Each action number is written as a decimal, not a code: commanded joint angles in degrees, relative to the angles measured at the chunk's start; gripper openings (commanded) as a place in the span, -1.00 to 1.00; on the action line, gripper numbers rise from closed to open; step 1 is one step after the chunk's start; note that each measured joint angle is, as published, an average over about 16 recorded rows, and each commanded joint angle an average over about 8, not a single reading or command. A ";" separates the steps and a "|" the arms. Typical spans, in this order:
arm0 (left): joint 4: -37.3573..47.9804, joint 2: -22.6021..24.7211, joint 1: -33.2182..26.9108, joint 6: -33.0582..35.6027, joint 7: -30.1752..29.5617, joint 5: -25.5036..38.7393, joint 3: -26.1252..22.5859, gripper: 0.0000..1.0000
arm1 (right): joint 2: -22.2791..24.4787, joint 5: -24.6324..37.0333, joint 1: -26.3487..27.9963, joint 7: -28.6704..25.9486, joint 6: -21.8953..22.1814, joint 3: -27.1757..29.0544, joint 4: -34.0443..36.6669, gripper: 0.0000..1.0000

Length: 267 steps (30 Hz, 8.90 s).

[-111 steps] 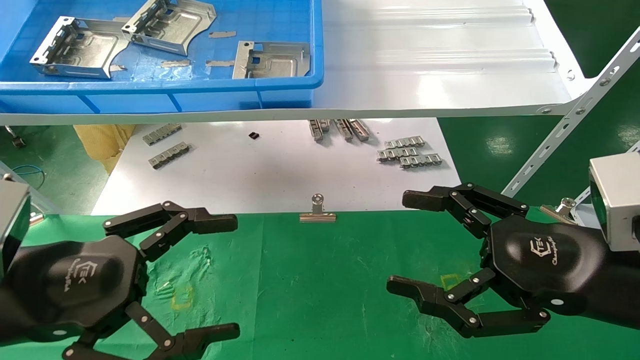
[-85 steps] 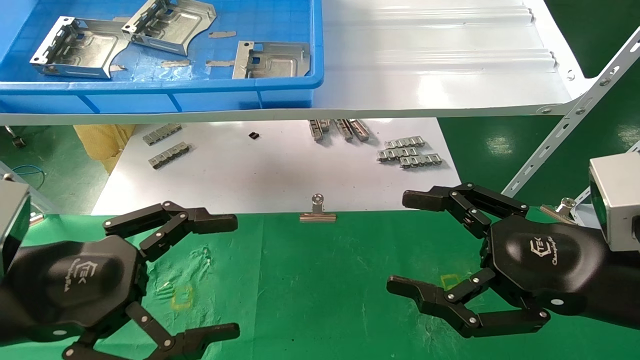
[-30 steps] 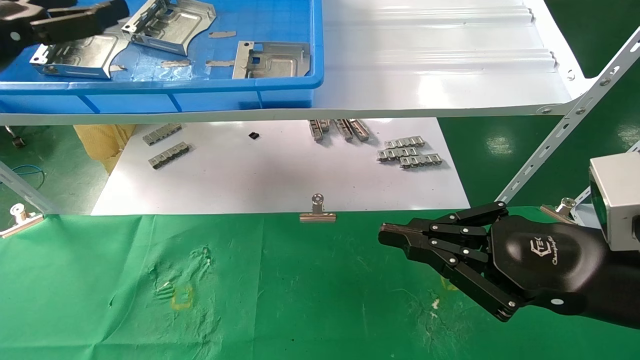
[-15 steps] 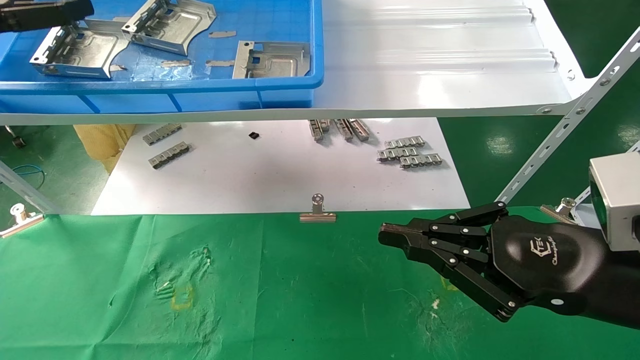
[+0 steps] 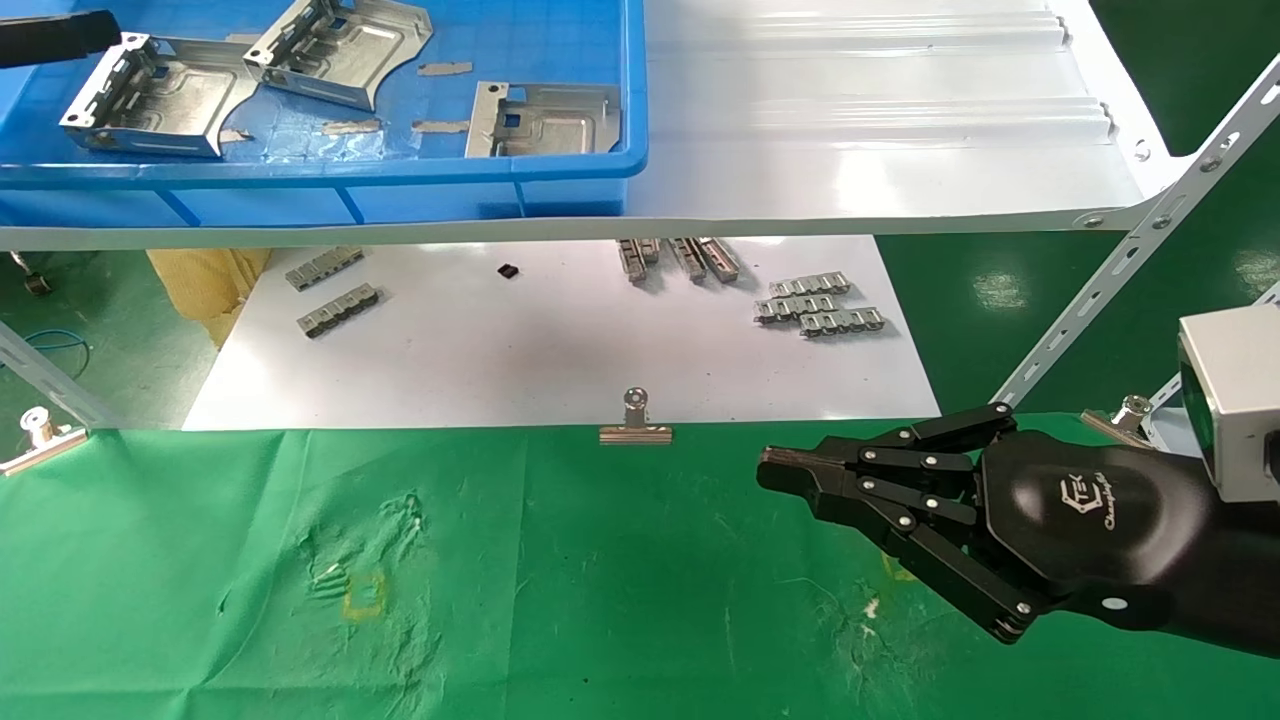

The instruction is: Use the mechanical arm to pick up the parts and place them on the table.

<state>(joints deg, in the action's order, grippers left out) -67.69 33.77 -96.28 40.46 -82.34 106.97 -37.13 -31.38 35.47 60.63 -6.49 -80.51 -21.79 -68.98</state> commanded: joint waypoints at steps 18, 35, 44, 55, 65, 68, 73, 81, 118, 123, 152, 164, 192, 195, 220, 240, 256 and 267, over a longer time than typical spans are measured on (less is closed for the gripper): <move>2.68 2.88 0.33 -0.64 -7.88 9.00 -1.48 -1.00 | 0.00 0.00 0.00 0.00 0.00 0.00 0.00 -1.00; 5.99 4.22 0.18 -1.52 -3.87 6.10 -1.66 -1.00 | 0.00 0.00 0.00 0.00 0.00 0.00 0.00 -1.00; 5.71 4.16 0.38 -2.03 -3.24 5.79 -1.59 -1.00 | 0.00 0.00 0.00 0.00 0.00 0.00 0.00 -1.00; 4.97 3.98 0.66 -3.22 -3.36 6.19 -1.33 -1.00 | 0.00 0.00 0.00 0.00 0.00 0.00 0.00 -1.00; 1.00 2.98 1.13 -5.86 -1.55 2.93 0.00 -1.00 | 0.00 0.00 0.00 0.00 0.00 0.00 0.00 -1.00; -1.47 2.16 1.47 -5.96 -0.09 0.08 0.54 -1.00 | 0.00 0.00 0.00 0.00 0.00 0.00 0.00 -1.00; -5.93 0.18 2.29 -4.71 4.32 -6.62 1.43 -1.00 | 0.00 0.00 0.00 0.00 0.00 0.00 0.00 -1.00; -9.07 -2.75 3.32 3.05 19.01 -21.31 3.36 -1.00 | 0.00 0.00 0.00 0.00 0.00 0.00 0.00 -1.00; 9.20 -7.81 8.99 50.85 89.15 -55.47 -2.33 -1.00 | 0.00 0.00 0.00 0.00 0.00 0.00 0.00 -1.00; 11.87 -7.80 8.94 50.34 94.89 -53.04 -6.66 -1.00 | 0.00 0.00 0.00 0.00 0.00 0.00 0.00 -1.00; 40.00 4.42 11.82 45.61 127.35 -45.78 -10.44 -1.00 | 0.00 0.00 0.00 0.00 0.00 0.00 0.00 -1.00; 49.89 9.02 8.73 45.79 135.80 -43.33 -11.31 -0.15 | 0.00 0.00 0.00 0.00 0.00 0.00 0.00 -1.00; 59.21 12.42 4.35 50.41 138.83 -44.67 -11.05 1.00 | 0.00 0.00 0.00 0.00 0.00 0.00 0.00 -1.00; 57.08 12.07 5.58 51.23 134.97 -47.90 -10.23 1.00 | 0.00 0.00 0.00 0.00 0.00 0.00 0.00 -1.00; 26.04 2.98 19.26 50.29 111.15 -70.98 -7.03 1.00 | 0.00 0.00 0.00 0.00 0.00 0.00 0.00 1.00; 14.01 2.33 25.09 48.39 96.24 -68.77 3.57 1.00 | 0.00 0.00 0.00 0.00 0.00 0.00 0.00 1.00; 4.42 1.81 29.73 46.87 84.36 -67.01 12.02 1.00 | 0.00 0.00 0.00 0.00 0.00 0.00 0.00 1.00; -2.23 1.45 32.95 45.82 76.13 -65.79 17.88 1.00 | 0.00 0.00 0.00 0.00 0.00 0.00 0.00 1.00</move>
<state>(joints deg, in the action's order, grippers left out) -69.80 35.22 -63.39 86.29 -6.07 41.16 -19.35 -31.38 35.47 60.63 -6.49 -80.51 -21.79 -68.98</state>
